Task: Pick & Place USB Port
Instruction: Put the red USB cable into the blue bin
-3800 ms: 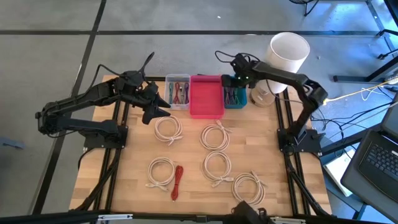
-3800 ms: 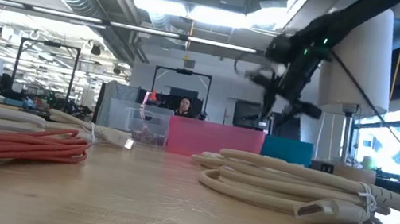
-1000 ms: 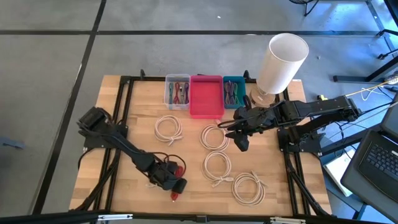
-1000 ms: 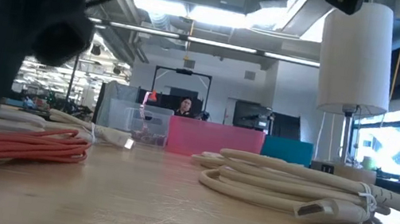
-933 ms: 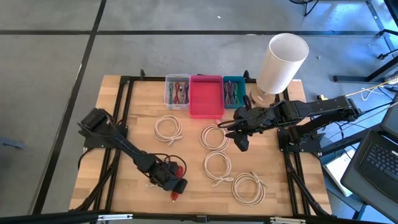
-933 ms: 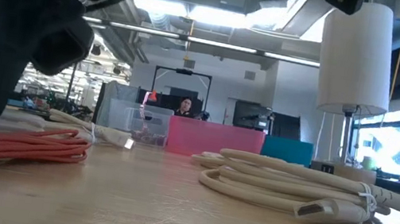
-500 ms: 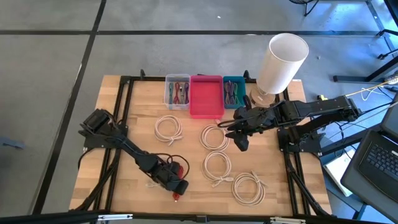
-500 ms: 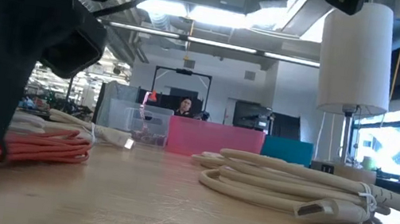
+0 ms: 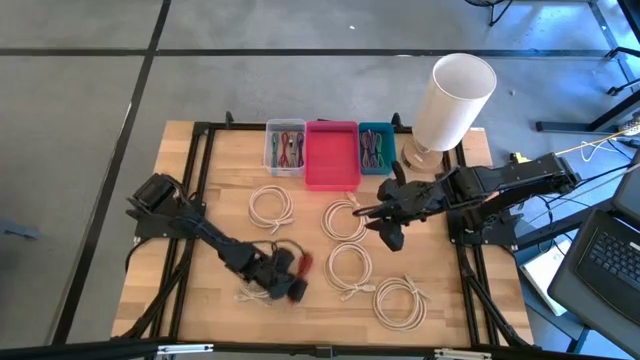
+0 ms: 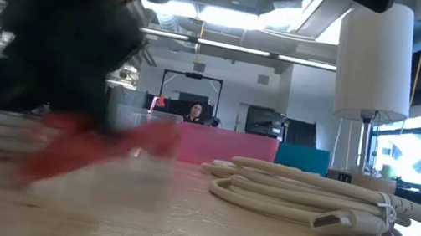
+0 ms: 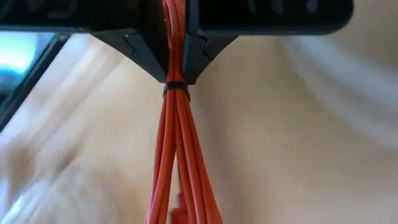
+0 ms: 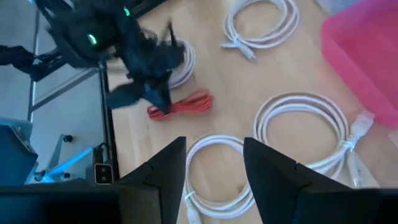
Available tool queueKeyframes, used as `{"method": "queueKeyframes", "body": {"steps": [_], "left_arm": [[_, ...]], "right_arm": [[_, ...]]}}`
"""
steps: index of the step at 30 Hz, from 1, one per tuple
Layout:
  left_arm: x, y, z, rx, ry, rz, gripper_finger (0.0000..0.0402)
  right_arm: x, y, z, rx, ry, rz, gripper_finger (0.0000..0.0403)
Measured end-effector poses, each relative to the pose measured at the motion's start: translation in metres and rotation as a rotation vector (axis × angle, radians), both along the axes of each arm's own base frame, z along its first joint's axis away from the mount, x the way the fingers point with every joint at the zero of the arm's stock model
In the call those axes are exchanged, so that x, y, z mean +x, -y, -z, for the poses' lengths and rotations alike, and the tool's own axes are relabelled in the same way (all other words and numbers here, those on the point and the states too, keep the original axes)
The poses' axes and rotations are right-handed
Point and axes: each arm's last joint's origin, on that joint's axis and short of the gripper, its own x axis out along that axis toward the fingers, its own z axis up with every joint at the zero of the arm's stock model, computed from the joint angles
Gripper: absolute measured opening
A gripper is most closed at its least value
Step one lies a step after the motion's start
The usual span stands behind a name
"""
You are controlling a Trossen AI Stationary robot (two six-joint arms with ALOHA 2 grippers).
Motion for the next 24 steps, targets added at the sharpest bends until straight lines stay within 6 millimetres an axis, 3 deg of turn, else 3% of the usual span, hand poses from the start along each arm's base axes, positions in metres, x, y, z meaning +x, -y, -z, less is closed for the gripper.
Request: {"method": "queueKeyframes", "body": {"steps": [3,11,16,20,24], "left_arm": [[0.005,-0.007,-0.025,0.022,0.135,-0.042,0.0018],[0.021,-0.033,-0.093,0.233,0.551,0.057,0.0017],[0.024,-0.057,-0.134,0.459,0.787,0.155,0.0017],[0.028,-0.081,-0.152,0.597,0.898,0.202,0.0017],[0.035,-0.115,-0.165,0.609,1.018,0.206,0.0016]], "right_arm": [[-0.002,-0.002,0.002,-0.012,-0.018,0.048,0.0163],[-0.001,-0.008,-0.002,-0.024,0.037,0.066,0.0163],[0.004,-0.012,-0.009,-0.009,0.14,0.088,0.0163],[0.012,-0.013,-0.023,-0.012,0.301,0.104,0.0163],[0.018,-0.014,-0.036,-0.025,0.451,0.084,0.0163]]}}
